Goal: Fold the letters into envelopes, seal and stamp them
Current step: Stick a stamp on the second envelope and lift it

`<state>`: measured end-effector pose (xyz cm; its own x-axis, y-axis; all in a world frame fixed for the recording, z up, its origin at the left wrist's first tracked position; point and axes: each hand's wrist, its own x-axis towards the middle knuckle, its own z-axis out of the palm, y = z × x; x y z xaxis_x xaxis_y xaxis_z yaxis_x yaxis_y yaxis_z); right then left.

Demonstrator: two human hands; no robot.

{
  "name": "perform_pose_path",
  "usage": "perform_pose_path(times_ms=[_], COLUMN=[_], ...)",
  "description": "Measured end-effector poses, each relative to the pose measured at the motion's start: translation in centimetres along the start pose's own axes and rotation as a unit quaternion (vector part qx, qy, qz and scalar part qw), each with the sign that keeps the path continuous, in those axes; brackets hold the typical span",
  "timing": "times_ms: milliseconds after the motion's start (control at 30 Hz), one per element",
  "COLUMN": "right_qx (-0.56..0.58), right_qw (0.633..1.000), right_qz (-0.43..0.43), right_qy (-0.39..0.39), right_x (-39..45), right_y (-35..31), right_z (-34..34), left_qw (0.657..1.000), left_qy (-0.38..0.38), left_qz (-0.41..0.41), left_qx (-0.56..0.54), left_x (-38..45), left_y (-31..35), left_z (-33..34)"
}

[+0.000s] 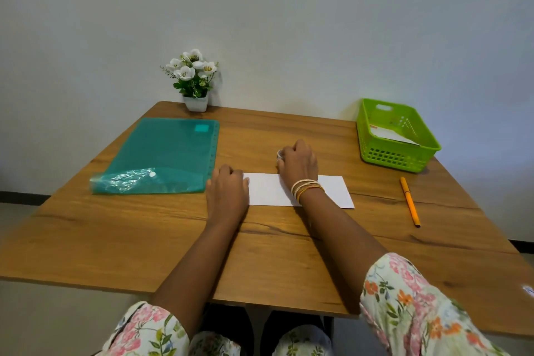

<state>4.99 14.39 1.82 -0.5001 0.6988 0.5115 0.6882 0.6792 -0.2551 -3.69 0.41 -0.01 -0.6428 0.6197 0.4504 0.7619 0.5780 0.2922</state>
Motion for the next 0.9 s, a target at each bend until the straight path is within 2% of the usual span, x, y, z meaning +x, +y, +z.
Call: perform_pose_path(times_ms=[133, 233, 300, 367, 500, 567, 733, 833, 900], right_qx=[0.036, 0.175, 0.272, 0.318, 0.335, 0.336, 0.287, 0.260, 0.268], right_qw=[0.999, 0.983, 0.960, 0.946, 0.940, 0.939, 0.956, 0.965, 0.962], right_qz=[0.019, 0.054, 0.064, 0.069, 0.055, 0.052, 0.021, 0.015, -0.004], right_qy=[-0.007, -0.005, 0.007, -0.003, -0.045, -0.060, -0.057, 0.025, 0.046], right_x=[-0.8, -2.2, -3.5, -4.9, -6.5, -6.8, -7.3, -7.3, -7.2], right_y=[-0.1, -0.7, -1.1, -1.2, -1.3, -1.3, -1.8, -2.1, -2.3], right_z=[0.2, -0.6, -1.3, -1.9, -2.6, -2.6, -2.8, -3.3, -3.5], left_qw=[1.000, 0.998, 0.993, 0.979, 0.915, 0.900, 0.902, 0.905, 0.911], left_qy=[-0.002, 0.011, 0.020, 0.010, -0.016, -0.032, -0.061, -0.072, -0.082], left_qz=[-0.001, 0.007, 0.021, 0.034, 0.043, 0.040, 0.015, 0.012, 0.025], left_qx=[-0.007, -0.055, -0.115, -0.200, -0.401, -0.434, -0.428, -0.419, -0.403], left_x=[0.2, 0.3, 0.2, 0.2, 0.2, 0.0, 0.0, 0.0, 0.0], left_y=[0.0, 0.0, -0.1, -0.5, -1.3, -1.3, -1.0, -0.9, -1.0], left_z=[0.1, 0.0, -0.3, -0.5, -0.9, -1.0, -1.3, -1.2, -1.0])
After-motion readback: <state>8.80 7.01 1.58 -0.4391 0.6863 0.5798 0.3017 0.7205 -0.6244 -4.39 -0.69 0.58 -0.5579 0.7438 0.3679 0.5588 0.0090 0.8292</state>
